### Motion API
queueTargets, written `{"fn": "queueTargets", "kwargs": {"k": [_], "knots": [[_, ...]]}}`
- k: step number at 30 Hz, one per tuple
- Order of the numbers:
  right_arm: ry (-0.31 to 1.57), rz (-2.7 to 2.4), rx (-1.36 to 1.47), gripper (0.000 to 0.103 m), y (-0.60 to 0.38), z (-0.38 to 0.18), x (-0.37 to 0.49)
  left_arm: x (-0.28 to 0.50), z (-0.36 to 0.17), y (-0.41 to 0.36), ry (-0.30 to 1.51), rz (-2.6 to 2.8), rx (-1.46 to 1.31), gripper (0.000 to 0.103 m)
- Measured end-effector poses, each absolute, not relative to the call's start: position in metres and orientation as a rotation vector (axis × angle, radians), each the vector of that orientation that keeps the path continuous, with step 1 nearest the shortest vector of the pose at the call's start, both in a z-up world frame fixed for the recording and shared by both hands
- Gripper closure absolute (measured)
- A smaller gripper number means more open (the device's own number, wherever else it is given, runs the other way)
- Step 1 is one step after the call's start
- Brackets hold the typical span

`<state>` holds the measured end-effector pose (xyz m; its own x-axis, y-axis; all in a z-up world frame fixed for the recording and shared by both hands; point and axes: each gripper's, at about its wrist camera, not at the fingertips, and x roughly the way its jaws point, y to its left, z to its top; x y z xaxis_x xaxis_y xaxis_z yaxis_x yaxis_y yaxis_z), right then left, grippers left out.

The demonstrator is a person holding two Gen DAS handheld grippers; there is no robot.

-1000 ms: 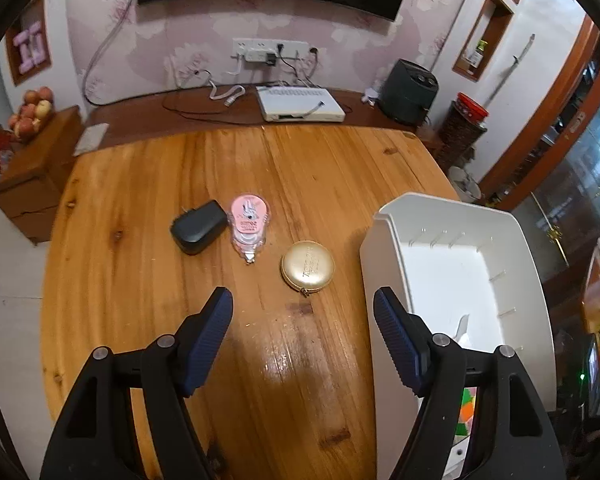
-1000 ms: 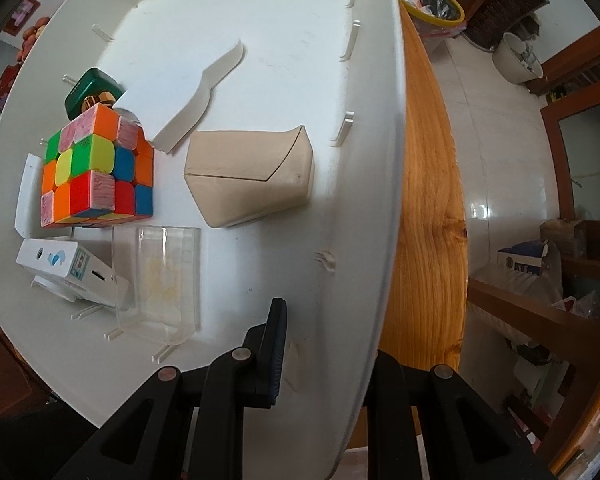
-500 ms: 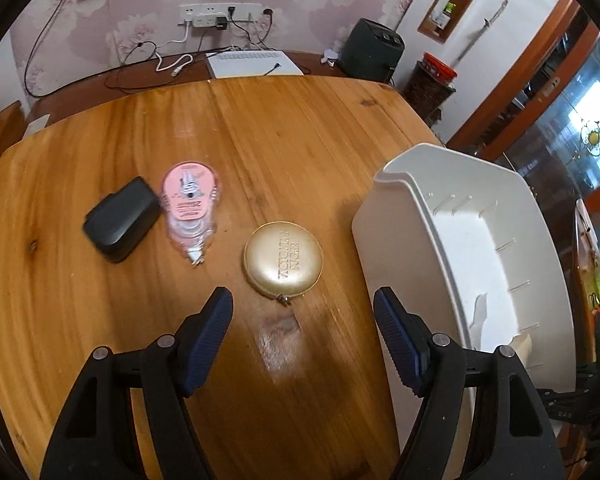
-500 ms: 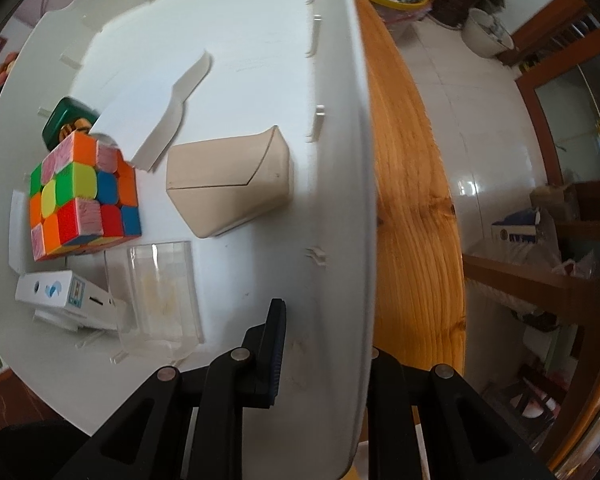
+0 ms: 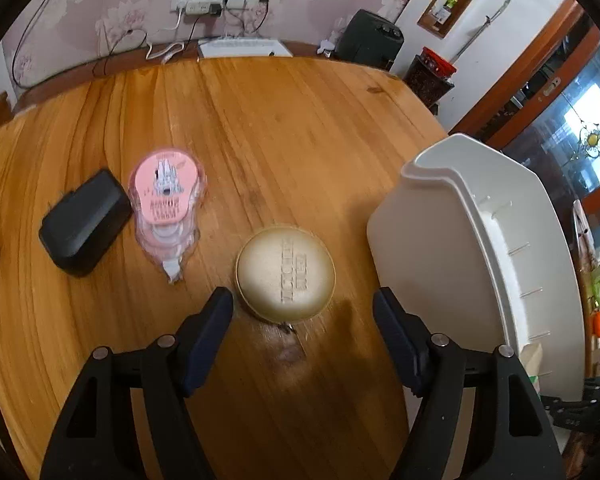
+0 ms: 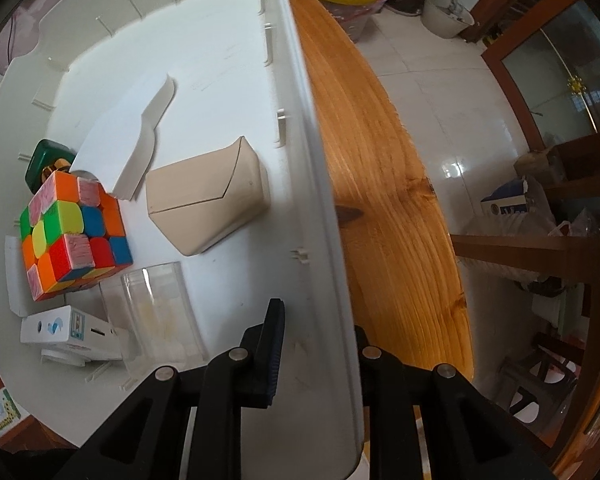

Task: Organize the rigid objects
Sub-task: 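Close the left gripper on the gold round compact and lift it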

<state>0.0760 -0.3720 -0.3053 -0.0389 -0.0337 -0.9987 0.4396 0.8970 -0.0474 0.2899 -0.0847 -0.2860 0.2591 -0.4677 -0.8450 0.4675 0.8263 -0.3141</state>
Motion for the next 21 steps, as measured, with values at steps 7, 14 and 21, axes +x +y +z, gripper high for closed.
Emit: {"fn": "queueTargets", "kwargs": {"k": [7,14,21], "knots": [[1.565,-0.411,0.329,0.080,-0.3695,-0.3052,0.0722,0.2952,-0.2870,-0.0892,1.119,-0.645,0.019,0.028],[1.560,-0.420,0.328,0.080,-0.3671,-0.3047,0.0721,0.2974,-0.2880,-0.0915,1.085,-0.643,0.086,0.041],[1.564,-0.430,0.318,0.079,-0.3644,-0.3046,0.0727,0.2993,-0.2883,-0.0901,1.068,-0.676,0.126,0.045]]}}
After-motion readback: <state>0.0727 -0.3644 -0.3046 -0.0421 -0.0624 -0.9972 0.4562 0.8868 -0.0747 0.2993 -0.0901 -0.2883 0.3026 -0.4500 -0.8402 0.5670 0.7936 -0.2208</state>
